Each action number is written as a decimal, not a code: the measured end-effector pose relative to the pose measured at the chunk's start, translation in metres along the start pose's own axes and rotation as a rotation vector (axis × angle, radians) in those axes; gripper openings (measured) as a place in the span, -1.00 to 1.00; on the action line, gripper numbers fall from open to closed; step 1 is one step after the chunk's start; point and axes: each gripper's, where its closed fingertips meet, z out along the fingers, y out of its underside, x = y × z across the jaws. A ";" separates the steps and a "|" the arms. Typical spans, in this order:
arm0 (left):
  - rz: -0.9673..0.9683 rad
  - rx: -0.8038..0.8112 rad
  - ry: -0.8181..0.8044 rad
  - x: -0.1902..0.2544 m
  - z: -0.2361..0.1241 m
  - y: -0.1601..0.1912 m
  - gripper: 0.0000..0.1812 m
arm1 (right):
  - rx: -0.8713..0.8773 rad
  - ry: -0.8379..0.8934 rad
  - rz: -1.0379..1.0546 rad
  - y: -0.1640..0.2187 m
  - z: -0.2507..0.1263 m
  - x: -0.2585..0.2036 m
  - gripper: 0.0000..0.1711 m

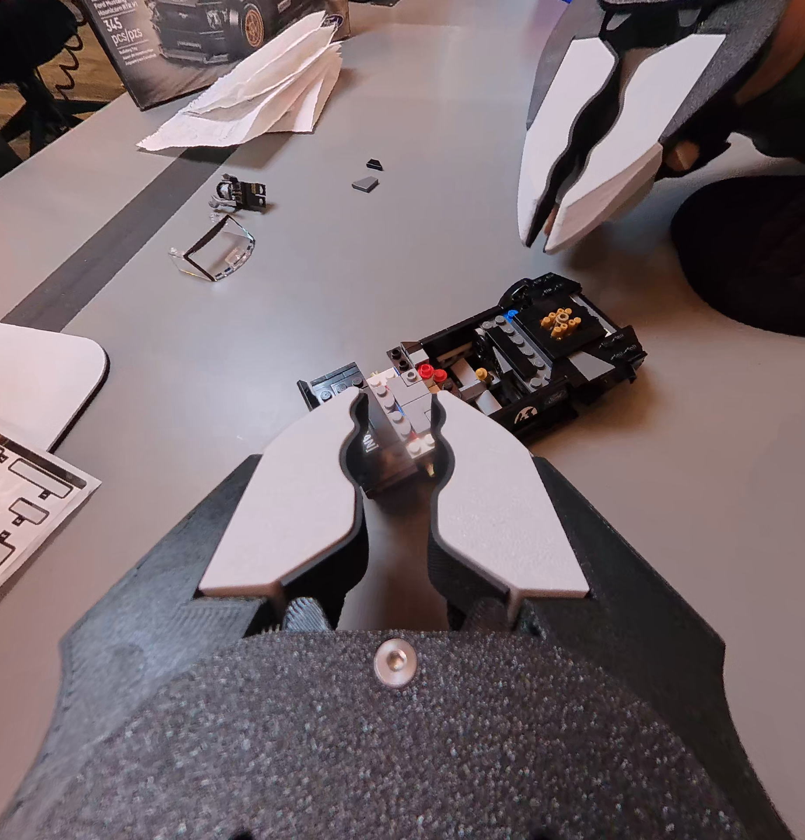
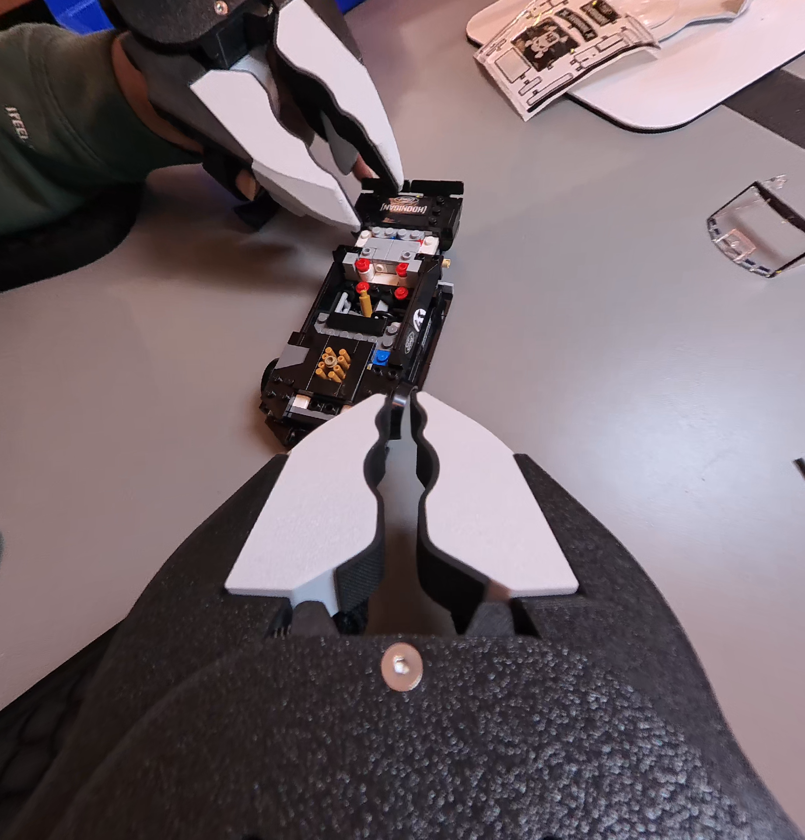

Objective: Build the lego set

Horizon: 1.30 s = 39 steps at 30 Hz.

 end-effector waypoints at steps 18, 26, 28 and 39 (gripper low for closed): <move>0.007 -0.022 -0.018 -0.004 0.002 0.007 -0.72 | -0.013 -0.002 0.015 0.003 -0.003 0.003 -0.90; 0.017 -0.047 -0.042 -0.010 0.003 0.013 -0.76 | -0.019 -0.021 0.012 0.004 -0.001 -0.002 -0.89; 0.013 -0.047 -0.042 -0.010 0.002 0.013 -0.76 | -0.024 -0.034 0.007 0.004 0.000 -0.005 -0.87; -0.037 -0.037 -0.039 -0.016 -0.007 0.008 -0.65 | -0.032 -0.060 0.001 0.007 0.008 -0.012 -0.80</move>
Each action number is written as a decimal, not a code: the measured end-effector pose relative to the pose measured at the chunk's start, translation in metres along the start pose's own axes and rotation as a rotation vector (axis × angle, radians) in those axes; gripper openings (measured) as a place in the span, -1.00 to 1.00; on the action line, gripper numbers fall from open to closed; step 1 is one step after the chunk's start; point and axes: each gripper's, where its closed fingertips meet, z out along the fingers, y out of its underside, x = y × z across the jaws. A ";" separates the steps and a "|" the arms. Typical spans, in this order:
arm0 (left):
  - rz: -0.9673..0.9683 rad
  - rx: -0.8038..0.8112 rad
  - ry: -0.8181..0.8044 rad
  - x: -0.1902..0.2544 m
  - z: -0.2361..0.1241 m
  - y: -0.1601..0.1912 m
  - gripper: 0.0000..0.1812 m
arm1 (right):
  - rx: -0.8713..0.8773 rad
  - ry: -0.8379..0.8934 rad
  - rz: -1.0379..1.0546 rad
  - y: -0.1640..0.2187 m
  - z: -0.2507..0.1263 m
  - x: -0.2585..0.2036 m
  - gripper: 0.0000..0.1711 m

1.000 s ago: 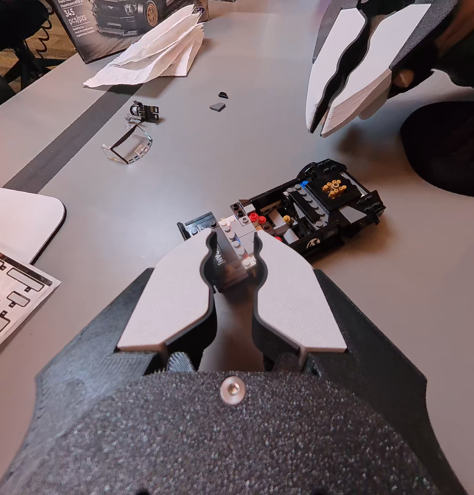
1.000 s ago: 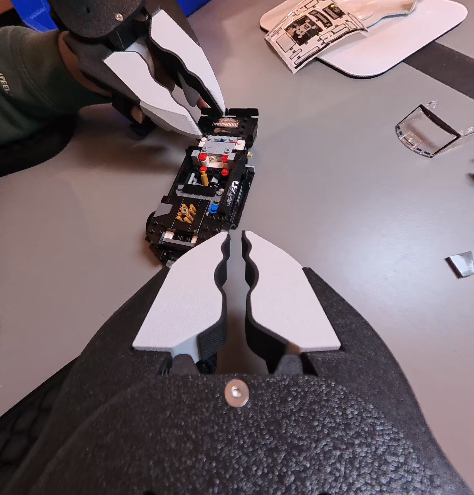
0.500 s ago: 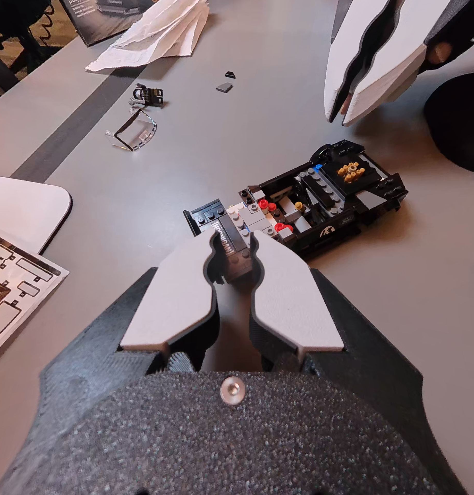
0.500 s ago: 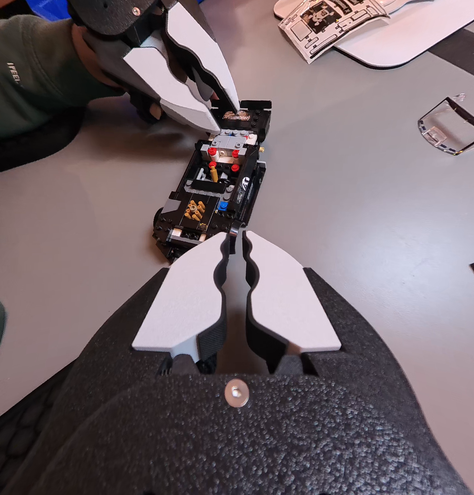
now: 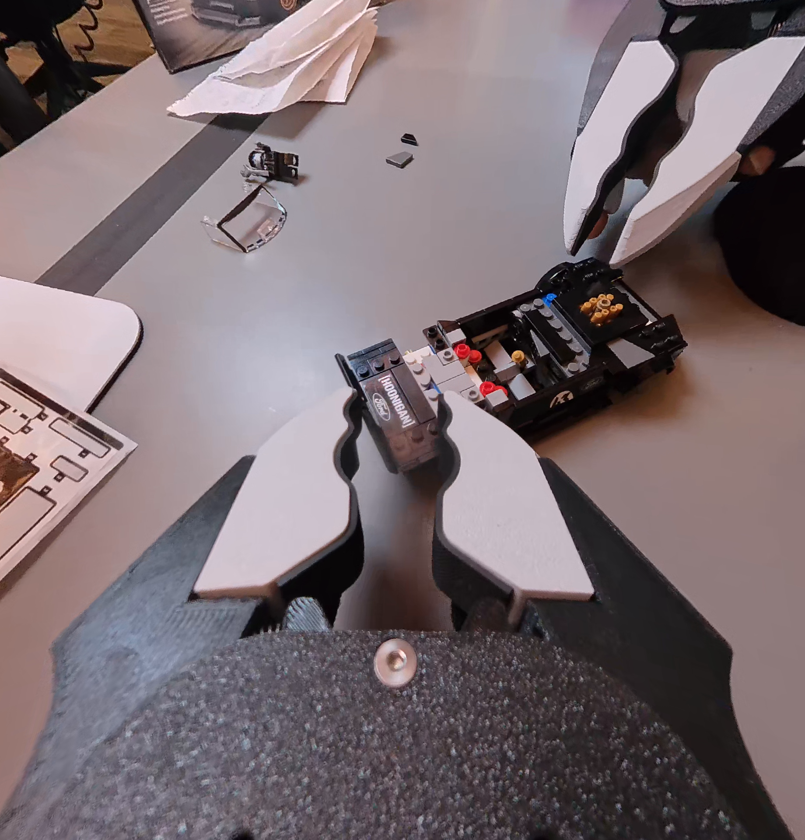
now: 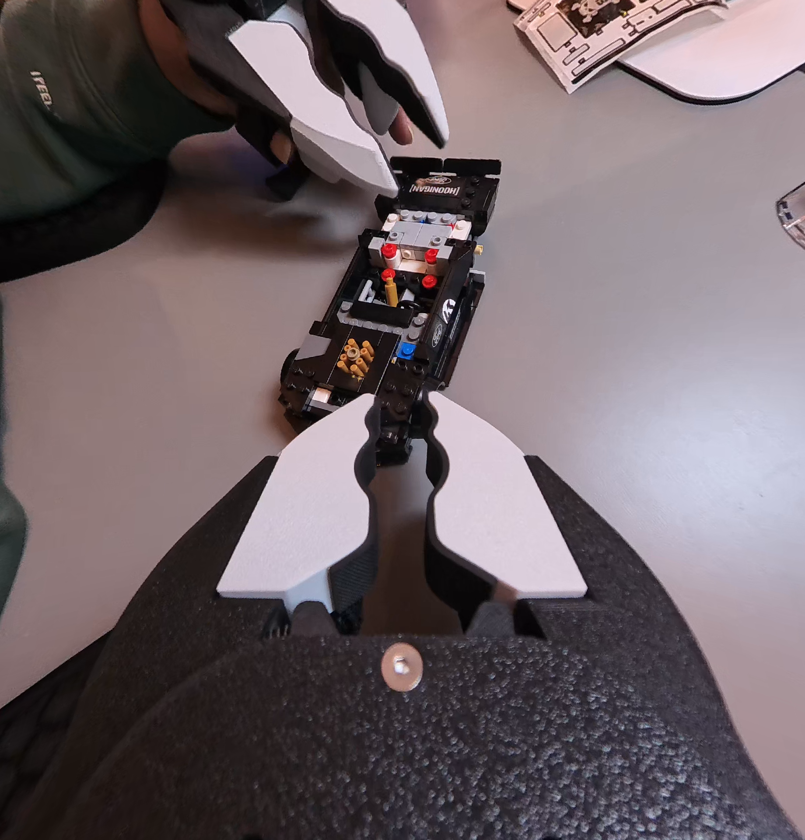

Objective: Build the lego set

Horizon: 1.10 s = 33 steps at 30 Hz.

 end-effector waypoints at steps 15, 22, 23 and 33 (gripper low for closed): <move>-0.114 -0.130 0.131 0.013 -0.007 0.019 -0.53 | -0.007 0.006 -0.025 -0.001 0.003 -0.005 -0.80; -0.100 -0.143 0.099 0.009 -0.002 0.024 -0.61 | -0.004 0.022 -0.038 -0.004 0.002 -0.006 -0.80; -0.092 -0.150 0.093 0.009 -0.001 0.025 -0.62 | -0.002 0.022 -0.039 -0.004 0.002 -0.006 -0.80; -0.069 -0.154 0.063 0.007 0.002 0.025 -0.63 | 0.007 0.022 -0.046 -0.007 0.001 -0.008 -0.80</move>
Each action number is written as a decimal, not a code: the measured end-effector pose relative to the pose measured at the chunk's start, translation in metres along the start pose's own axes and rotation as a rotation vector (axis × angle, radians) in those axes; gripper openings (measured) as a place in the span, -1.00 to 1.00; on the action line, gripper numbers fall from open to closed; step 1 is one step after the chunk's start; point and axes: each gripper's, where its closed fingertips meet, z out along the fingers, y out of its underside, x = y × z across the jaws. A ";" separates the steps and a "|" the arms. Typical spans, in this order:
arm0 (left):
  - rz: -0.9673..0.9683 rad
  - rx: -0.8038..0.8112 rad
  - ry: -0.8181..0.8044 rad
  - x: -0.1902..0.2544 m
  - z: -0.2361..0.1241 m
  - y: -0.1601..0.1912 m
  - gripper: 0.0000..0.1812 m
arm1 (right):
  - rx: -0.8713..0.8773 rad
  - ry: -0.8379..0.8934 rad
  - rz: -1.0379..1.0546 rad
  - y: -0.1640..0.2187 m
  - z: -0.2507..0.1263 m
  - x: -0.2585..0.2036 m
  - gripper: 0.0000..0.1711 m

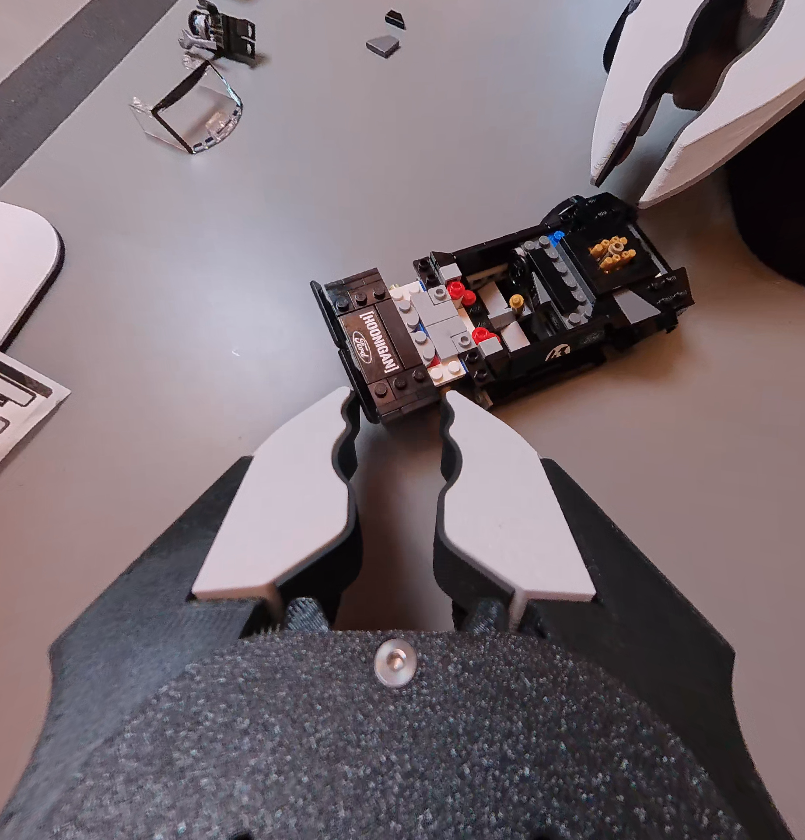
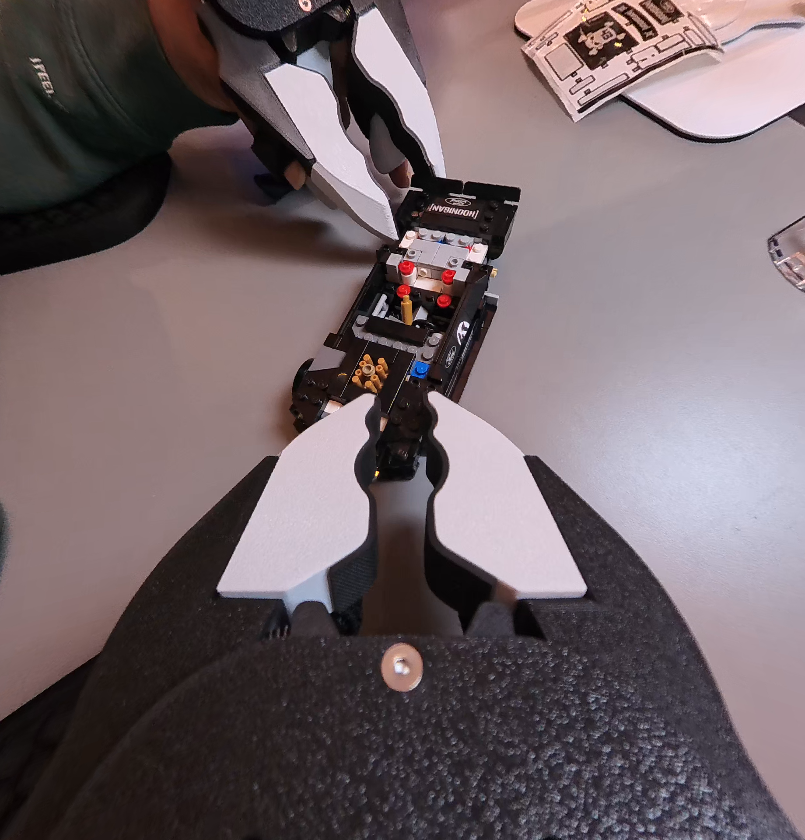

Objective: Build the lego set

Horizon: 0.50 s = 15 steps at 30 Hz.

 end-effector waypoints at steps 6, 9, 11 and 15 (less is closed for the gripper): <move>-0.029 0.010 0.014 0.000 0.003 -0.003 -0.64 | 0.066 0.044 0.038 -0.016 -0.011 0.005 -0.80; -0.053 0.019 0.029 -0.001 0.004 -0.005 -0.65 | 0.093 0.107 0.066 -0.027 -0.027 0.003 -0.80; -0.057 0.014 0.020 -0.003 0.006 -0.006 -0.65 | 0.100 0.150 0.070 -0.032 -0.035 -0.003 -0.81; -0.039 0.014 -0.017 -0.003 0.009 -0.007 -0.64 | 0.081 0.224 0.079 -0.031 -0.040 -0.021 -0.80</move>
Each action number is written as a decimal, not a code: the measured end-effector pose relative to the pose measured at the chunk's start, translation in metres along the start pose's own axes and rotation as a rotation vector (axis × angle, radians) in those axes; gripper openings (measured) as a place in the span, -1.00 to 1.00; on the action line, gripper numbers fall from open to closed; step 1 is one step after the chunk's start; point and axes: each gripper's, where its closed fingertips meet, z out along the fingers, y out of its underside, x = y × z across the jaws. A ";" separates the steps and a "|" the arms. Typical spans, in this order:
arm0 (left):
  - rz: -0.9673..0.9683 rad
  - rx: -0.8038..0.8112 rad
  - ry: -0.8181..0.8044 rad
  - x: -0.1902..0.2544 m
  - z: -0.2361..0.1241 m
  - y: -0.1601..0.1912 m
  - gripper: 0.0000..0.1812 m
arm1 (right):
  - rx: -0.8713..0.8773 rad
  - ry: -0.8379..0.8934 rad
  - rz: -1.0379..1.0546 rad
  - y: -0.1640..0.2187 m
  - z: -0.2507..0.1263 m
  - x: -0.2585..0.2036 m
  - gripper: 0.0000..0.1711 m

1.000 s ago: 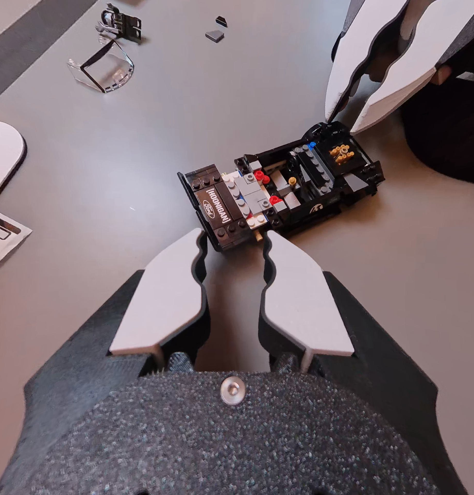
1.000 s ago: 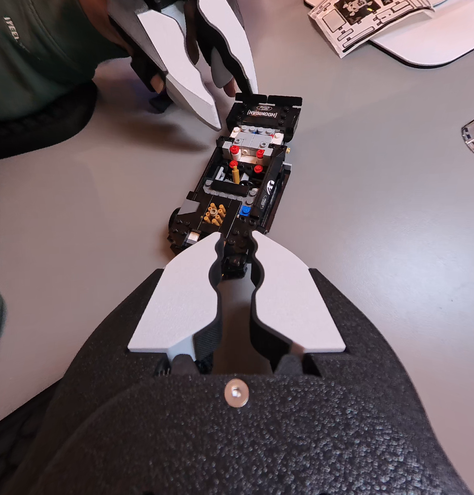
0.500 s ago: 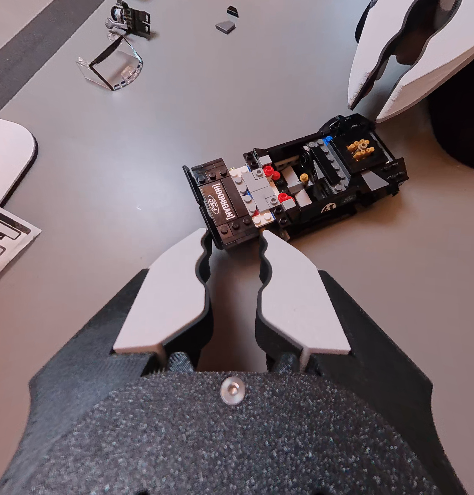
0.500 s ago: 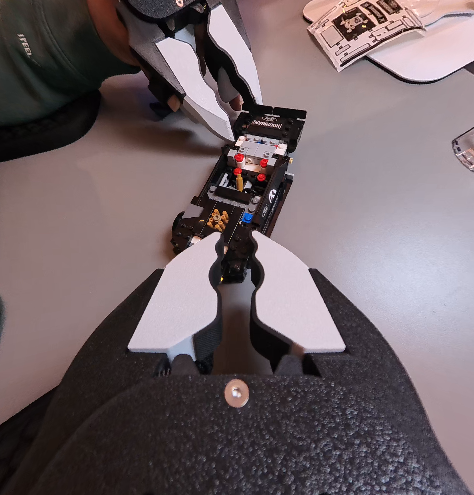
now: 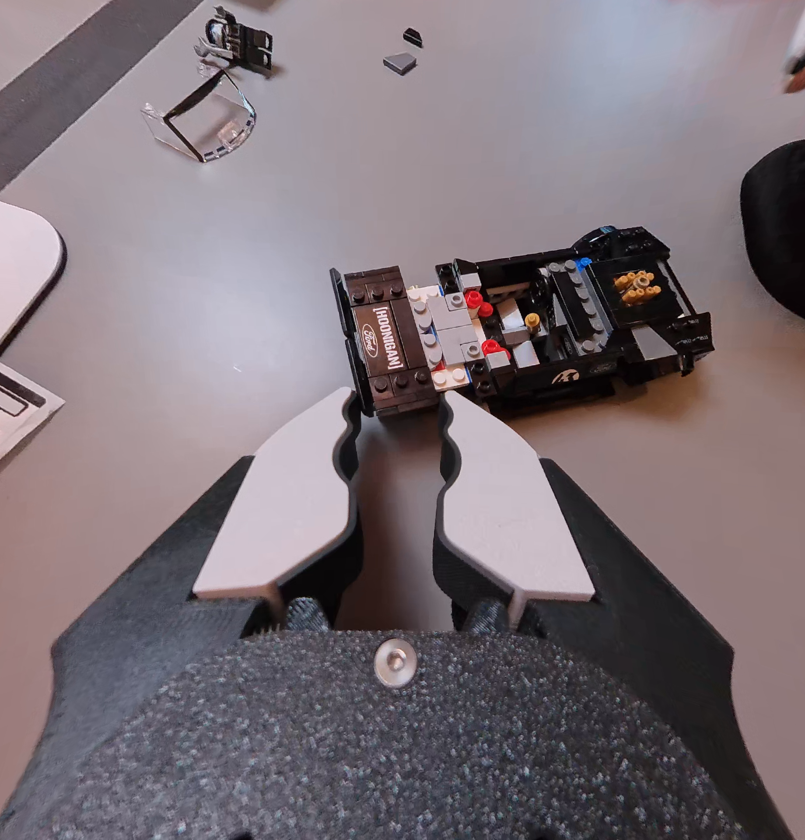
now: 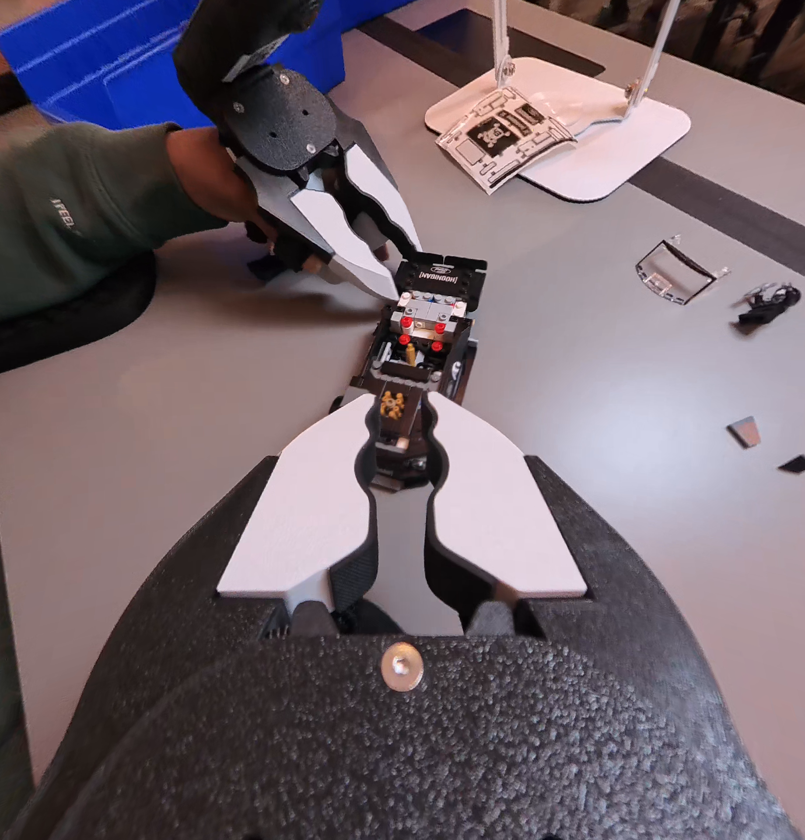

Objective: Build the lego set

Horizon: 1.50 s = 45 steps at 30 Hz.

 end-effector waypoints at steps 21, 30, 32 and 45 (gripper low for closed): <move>-0.044 0.109 -0.035 0.006 -0.003 -0.007 -0.65 | -0.001 0.071 -0.020 0.008 -0.009 0.001 -0.80; 0.046 0.096 -0.122 0.011 -0.008 0.000 -0.64 | -0.054 0.022 -0.022 0.010 0.021 0.020 -0.81; 0.056 0.095 -0.128 0.012 -0.009 0.001 -0.64 | -0.081 0.015 -0.041 0.016 0.023 0.016 -0.85; 0.035 0.096 -0.100 0.012 -0.009 0.001 -0.65 | -0.217 0.011 -0.104 0.043 0.032 0.024 -1.00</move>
